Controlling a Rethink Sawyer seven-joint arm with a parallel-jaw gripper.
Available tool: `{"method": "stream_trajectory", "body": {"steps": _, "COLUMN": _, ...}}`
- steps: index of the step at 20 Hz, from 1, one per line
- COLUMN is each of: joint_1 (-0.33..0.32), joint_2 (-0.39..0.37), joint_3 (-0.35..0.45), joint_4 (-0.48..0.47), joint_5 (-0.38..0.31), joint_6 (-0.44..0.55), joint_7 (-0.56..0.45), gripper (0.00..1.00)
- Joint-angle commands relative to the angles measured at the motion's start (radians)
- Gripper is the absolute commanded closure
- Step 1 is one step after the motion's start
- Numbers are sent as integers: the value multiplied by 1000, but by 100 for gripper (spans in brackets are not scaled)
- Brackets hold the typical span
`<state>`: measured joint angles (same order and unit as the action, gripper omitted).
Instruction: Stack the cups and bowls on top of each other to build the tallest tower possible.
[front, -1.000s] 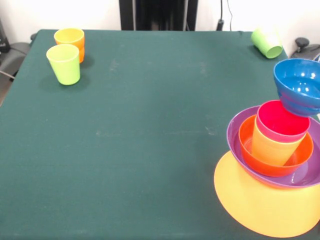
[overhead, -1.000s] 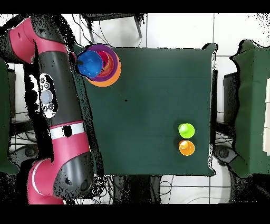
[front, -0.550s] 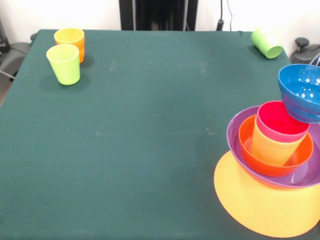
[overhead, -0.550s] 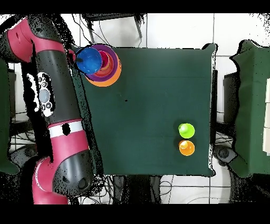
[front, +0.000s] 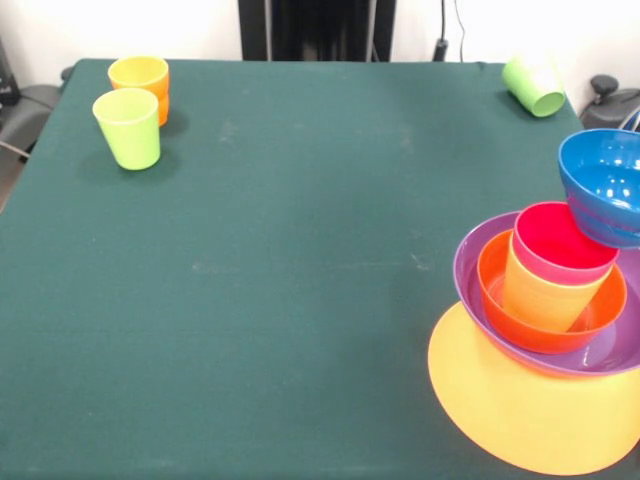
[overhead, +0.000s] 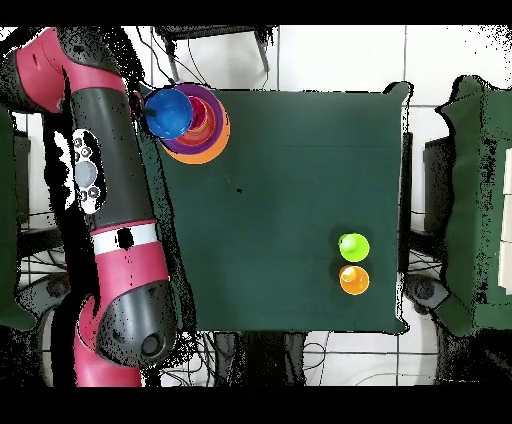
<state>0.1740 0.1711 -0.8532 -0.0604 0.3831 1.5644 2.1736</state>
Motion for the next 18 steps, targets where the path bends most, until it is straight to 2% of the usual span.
{"method": "stream_trajectory", "body": {"steps": 1, "joint_1": -52, "joint_2": 28, "joint_3": -148, "joint_4": -5, "joint_5": 129, "joint_6": -72, "joint_7": 55, "gripper": 100}}
{"method": "stream_trajectory", "body": {"steps": 13, "joint_1": -99, "joint_2": 40, "joint_3": -386, "joint_4": 13, "joint_5": 384, "joint_6": -144, "joint_7": -9, "gripper": 100}}
{"method": "stream_trajectory", "body": {"steps": 18, "joint_1": -128, "joint_2": 42, "joint_3": -493, "joint_4": 18, "joint_5": 510, "joint_6": -152, "joint_7": -72, "gripper": 100}}
